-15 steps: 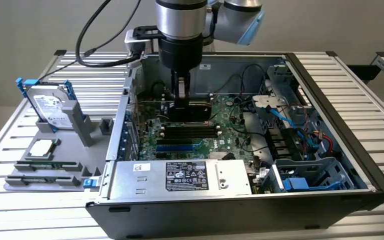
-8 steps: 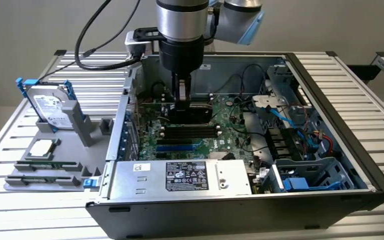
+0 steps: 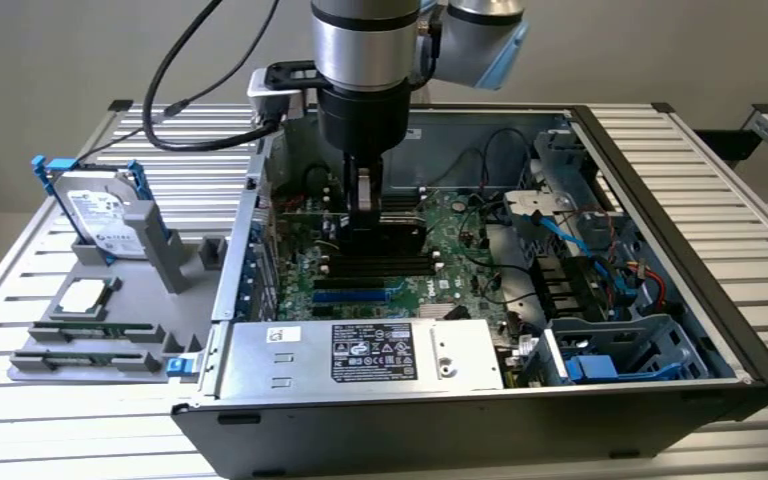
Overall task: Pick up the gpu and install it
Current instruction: 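Insert the gpu into the slot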
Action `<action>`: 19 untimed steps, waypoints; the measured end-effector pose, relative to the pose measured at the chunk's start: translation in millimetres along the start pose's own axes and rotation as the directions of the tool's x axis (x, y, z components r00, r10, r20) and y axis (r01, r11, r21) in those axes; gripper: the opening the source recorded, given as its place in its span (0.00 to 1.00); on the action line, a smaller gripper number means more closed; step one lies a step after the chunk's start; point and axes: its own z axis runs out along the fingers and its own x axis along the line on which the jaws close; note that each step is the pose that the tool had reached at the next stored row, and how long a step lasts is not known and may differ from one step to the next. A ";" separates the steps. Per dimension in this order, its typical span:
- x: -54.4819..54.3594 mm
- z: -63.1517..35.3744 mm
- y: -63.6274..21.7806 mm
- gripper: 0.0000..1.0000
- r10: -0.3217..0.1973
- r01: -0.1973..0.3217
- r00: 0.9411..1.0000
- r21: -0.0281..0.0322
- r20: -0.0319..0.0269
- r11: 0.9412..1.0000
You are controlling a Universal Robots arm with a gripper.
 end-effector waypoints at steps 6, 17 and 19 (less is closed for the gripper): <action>2.8 3.4 0.8 0.27 0.031 -0.031 1.000 0.000 0.000 1.000; 3.5 6.8 -1.7 0.27 0.036 -0.036 0.999 -0.008 0.000 0.999; 4.1 6.4 -3.0 0.27 0.036 -0.036 0.999 -0.014 0.000 0.999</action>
